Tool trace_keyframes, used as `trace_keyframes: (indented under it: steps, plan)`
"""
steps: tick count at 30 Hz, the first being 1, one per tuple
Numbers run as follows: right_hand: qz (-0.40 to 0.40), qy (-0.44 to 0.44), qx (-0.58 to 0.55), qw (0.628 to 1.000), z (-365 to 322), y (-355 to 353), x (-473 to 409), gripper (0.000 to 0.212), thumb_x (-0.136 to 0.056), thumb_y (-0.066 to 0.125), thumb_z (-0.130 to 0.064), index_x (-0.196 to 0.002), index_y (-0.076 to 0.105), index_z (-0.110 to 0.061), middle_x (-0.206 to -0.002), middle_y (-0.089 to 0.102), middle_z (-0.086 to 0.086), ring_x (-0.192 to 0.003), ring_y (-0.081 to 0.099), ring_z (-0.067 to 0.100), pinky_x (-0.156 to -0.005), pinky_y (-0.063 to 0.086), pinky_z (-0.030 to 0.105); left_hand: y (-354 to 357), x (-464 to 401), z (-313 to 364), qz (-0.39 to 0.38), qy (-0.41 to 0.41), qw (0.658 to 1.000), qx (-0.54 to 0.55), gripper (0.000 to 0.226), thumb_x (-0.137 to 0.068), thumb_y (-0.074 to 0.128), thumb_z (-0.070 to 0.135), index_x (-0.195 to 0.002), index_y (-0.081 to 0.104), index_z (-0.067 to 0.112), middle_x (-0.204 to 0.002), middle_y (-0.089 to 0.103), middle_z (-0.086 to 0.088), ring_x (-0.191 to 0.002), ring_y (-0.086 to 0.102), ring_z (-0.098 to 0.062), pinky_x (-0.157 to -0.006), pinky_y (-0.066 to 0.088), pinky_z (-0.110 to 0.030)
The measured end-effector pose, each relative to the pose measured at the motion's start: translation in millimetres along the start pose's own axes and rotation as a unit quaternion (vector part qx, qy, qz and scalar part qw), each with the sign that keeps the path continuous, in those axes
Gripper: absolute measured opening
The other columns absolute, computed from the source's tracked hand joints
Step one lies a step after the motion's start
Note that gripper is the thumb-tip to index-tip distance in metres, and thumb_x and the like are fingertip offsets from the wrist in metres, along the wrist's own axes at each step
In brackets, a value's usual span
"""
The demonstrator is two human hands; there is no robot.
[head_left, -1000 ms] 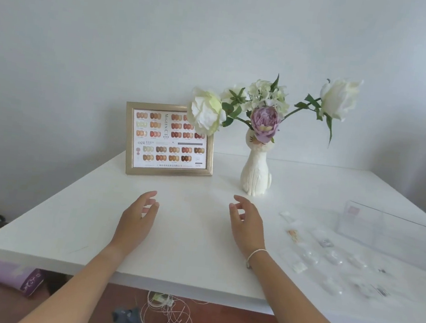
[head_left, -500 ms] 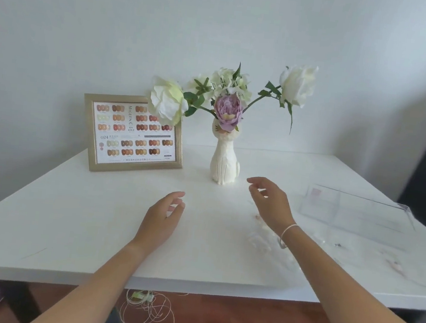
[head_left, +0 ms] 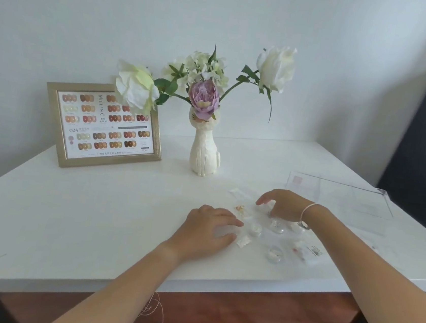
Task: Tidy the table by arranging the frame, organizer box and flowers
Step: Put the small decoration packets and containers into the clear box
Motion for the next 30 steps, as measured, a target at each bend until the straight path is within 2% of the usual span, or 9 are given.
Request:
trace_keyframes:
  steps: [7, 9, 13, 15, 17, 19, 24, 28, 30]
  plan:
    - [-0.004, -0.004, 0.011, 1.0, 0.6, -0.6, 1.8, 0.045, -0.083, 0.051, -0.004, -0.124, 0.054, -0.023, -0.127, 0.053, 0.005, -0.113, 0.052, 0.021, -0.088, 0.038, 0.024, -1.0, 1.7, 2.2, -0.016, 0.022, 1.0, -0.006, 0.024, -0.088, 0.052, 0.035, -0.109, 0.064, 0.039, -0.123, 0.058, 0.02, -0.11, 0.045, -0.014, -0.101, 0.03, -0.033]
    - [0.002, -0.005, -0.013, 1.0, 2.8, -0.6, 3.2, 0.042, -0.083, 0.051, -0.004, -0.121, 0.056, -0.023, -0.118, 0.056, 0.005, -0.101, 0.055, 0.02, -0.084, 0.041, 0.024, -1.9, 1.4, 1.9, -0.013, 0.027, 0.999, 0.011, 0.021, -0.088, 0.054, 0.034, -0.105, 0.067, 0.035, -0.117, 0.061, 0.019, -0.106, 0.047, -0.013, -0.098, 0.032, -0.032]
    - [0.047, -0.029, -0.098, 0.994, 9.5, -8.4, 1.9, 0.034, -0.082, 0.05, -0.005, -0.11, 0.062, -0.018, -0.086, 0.052, -0.002, -0.064, 0.047, 0.008, -0.061, 0.039, 0.017, -3.1, -1.2, 0.6, -0.002, 0.022, 0.998, 0.051, 0.017, -0.086, 0.059, 0.025, -0.096, 0.072, 0.025, -0.103, 0.067, 0.011, -0.097, 0.052, -0.014, -0.091, 0.037, -0.026]
    - [0.081, -0.024, -0.172, 0.981, 15.2, -17.8, 2.4, 0.027, -0.081, 0.051, -0.006, -0.101, 0.064, -0.02, -0.075, 0.053, -0.005, -0.058, 0.048, 0.011, -0.055, 0.042, 0.017, -2.4, -3.0, -0.9, 0.002, 0.005, 0.997, 0.077, 0.014, -0.086, 0.06, 0.023, -0.092, 0.073, 0.022, -0.094, 0.065, 0.012, -0.093, 0.053, -0.011, -0.088, 0.038, -0.021]
    - [0.119, -0.02, -0.206, 0.971, 21.9, -29.7, 3.6, 0.026, -0.08, 0.052, -0.005, -0.096, 0.062, -0.022, -0.072, 0.057, -0.007, -0.055, 0.052, 0.011, -0.05, 0.043, 0.016, -1.8, -5.2, -2.8, 0.003, -0.017, 0.995, 0.097, 0.01, -0.085, 0.061, 0.021, -0.089, 0.07, 0.023, -0.088, 0.062, 0.015, -0.09, 0.053, -0.007, -0.082, 0.036, -0.011]
    - [0.153, -0.018, -0.223, 0.963, 29.9, -42.2, 3.9, 0.033, -0.079, 0.047, 0.002, -0.099, 0.062, -0.02, -0.074, 0.058, -0.005, -0.059, 0.054, 0.011, -0.053, 0.044, 0.016, -1.6, -7.5, -4.6, 0.002, -0.037, 0.993, 0.112, 0.014, -0.084, 0.059, 0.016, -0.087, 0.066, 0.028, -0.084, 0.061, 0.017, -0.087, 0.054, -0.005, -0.075, 0.034, -0.004]
    - [0.222, 0.011, -0.244, 0.944, 55.6, -66.3, 3.7, 0.028, -0.083, 0.042, -0.002, -0.096, 0.059, -0.02, -0.08, 0.052, 0.002, -0.065, 0.058, 0.023, -0.074, 0.047, 0.034, -2.6, -12.3, -7.7, 0.009, -0.079, 0.984, 0.159, 0.033, -0.082, 0.055, 0.01, -0.075, 0.056, 0.042, -0.078, 0.059, 0.015, -0.065, 0.051, 0.005, -0.062, 0.039, -0.004]
    - [0.211, 0.039, -0.223, 0.951, 72.3, -69.1, 0.3, 0.025, -0.082, 0.045, -0.003, -0.099, 0.06, -0.016, -0.083, 0.054, 0.003, -0.072, 0.056, 0.025, -0.077, 0.047, 0.037, -17.9, -28.3, -5.2, 0.058, -0.086, 0.975, 0.198, 0.034, -0.082, 0.058, 0.007, -0.072, 0.058, 0.039, -0.078, 0.061, 0.011, -0.064, 0.05, -0.005, -0.057, 0.038, -0.006]
    - [0.194, 0.038, -0.199, 0.96, 75.6, -66.9, -2.8, 0.021, -0.08, 0.051, -0.004, -0.096, 0.059, -0.016, -0.089, 0.058, 0.007, -0.077, 0.053, 0.024, -0.077, 0.046, 0.036, -29.0, -41.0, 1.4, 0.084, -0.075, 0.973, 0.204, 0.031, -0.083, 0.06, 0.008, -0.072, 0.058, 0.037, -0.076, 0.061, 0.013, -0.06, 0.051, -0.001, -0.056, 0.037, -0.005]
Point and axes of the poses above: each hand's wrist, its own x-axis away from the middle knuckle, its own y-axis out of the palm, z = x × y, the point moved 3 cm from there along -x, towards the middle knuckle
